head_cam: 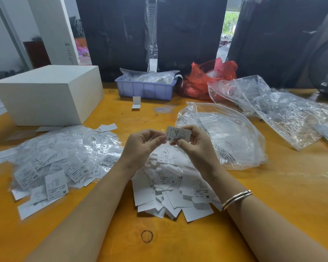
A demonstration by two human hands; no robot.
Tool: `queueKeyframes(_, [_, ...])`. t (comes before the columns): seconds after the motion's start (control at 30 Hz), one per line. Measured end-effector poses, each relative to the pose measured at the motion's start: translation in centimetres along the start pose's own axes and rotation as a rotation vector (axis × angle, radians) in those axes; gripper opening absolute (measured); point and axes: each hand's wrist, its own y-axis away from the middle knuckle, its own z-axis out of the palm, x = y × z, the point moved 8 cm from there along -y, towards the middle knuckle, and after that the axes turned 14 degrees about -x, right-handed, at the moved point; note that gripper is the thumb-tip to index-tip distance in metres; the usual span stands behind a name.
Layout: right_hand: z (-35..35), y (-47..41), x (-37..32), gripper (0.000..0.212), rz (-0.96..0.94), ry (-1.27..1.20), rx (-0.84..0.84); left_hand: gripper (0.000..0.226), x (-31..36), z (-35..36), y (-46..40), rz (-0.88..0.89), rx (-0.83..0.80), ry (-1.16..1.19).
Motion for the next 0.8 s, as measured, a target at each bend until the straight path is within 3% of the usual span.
queueKeyframes(0.2, [0.77,0.03,-0.28,0.024,-0.002,0.102,-0.050,0.004,-0.10,-0.27,0.09,-0.002,0.024,-0.026])
queueKeyframes(0.47, [0.68,0.13,-0.27,0.026,0.002,0.109,-0.067,0.006,-0.14,-0.08,0.01,-0.010,0.003,-0.020])
queueKeyframes(0.6, [0.51,0.10,-0.18,0.024,-0.018,0.090,-0.018,0.017,-0.46,0.04,-0.10,-0.043,0.002,0.021])
queueKeyframes(0.8, [0.74,0.13,-0.20,0.024,-0.015,0.056,-0.044,0.011,-0.92,-0.28,-0.06,-0.075,0.037,0.023])
